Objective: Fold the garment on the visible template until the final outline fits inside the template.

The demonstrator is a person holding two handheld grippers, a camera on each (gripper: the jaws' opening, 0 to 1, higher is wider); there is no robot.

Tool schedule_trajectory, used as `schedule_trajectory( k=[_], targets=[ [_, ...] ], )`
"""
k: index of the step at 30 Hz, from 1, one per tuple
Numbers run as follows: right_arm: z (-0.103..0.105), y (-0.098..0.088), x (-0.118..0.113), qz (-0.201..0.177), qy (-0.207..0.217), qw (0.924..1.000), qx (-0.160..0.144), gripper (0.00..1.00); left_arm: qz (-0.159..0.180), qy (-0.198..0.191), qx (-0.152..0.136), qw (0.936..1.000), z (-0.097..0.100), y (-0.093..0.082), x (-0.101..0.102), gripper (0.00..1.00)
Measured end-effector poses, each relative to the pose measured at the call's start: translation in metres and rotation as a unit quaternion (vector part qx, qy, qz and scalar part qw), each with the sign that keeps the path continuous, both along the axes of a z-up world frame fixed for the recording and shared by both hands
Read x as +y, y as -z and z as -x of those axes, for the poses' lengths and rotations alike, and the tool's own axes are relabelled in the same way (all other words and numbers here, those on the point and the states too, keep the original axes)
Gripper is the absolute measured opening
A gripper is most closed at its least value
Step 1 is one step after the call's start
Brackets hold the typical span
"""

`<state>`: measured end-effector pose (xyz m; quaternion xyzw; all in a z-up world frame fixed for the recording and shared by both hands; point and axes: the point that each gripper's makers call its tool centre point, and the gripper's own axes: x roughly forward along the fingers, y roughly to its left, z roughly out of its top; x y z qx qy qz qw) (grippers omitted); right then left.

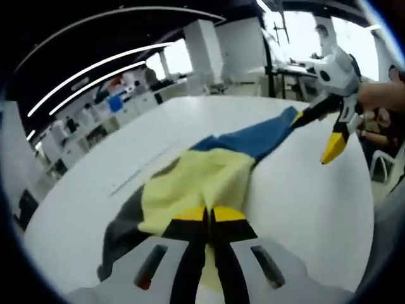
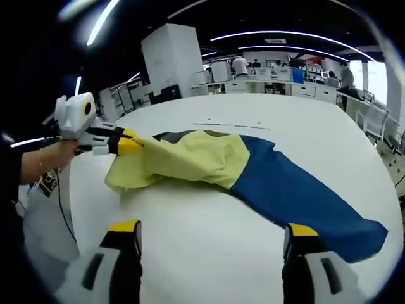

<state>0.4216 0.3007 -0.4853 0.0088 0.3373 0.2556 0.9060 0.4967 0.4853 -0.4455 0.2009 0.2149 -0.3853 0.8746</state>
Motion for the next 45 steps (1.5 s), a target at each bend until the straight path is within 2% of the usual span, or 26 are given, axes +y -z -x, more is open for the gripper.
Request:
schedule_trajectory(
  k=[5,8,12,14,17,25,32,39,45],
  targets=[
    [0.001,0.006,0.002,0.003,0.008,1.0,0.005,0.9,0.034,-0.048,0.021,0.9981,-0.016,0.006,0.014,0.0],
    [0.001,0.01,0.003,0.002,0.015,0.9998,0.01,0.88,0.051,-0.063,0.028,0.9963,-0.026,0.009,0.021,0.0],
    [0.0,0.013,0.003,0.004,0.027,0.9996,0.012,0.84,0.06,-0.07,0.033,0.9952,-0.039,0.016,0.028,0.0],
    [-0.001,0.015,0.006,-0.003,0.033,0.9994,0.013,0.79,0.065,-0.069,0.038,0.9948,-0.045,0.019,0.03,0.0],
    [-0.002,0.016,0.016,-0.012,0.035,0.9993,0.013,0.73,0.067,-0.07,0.047,0.9942,-0.053,0.026,0.033,0.0],
    [-0.012,0.024,0.04,-0.033,0.028,0.9989,0.021,0.71,0.063,-0.075,0.064,0.9931,-0.067,0.044,0.039,0.0],
    [-0.021,0.028,0.058,-0.044,0.019,0.9986,0.024,0.66,0.063,-0.091,0.075,0.991,-0.077,0.057,0.044,0.01],
    [-0.034,0.027,0.082,-0.051,-0.001,0.9985,0.018,0.6,0.061,-0.099,0.079,0.9901,-0.082,0.067,0.047,0.01],
    [-0.039,0.029,0.091,-0.055,-0.005,0.9983,0.019,0.56,0.057,-0.1,0.082,0.99,-0.083,0.074,0.047,0.01]
  ],
)
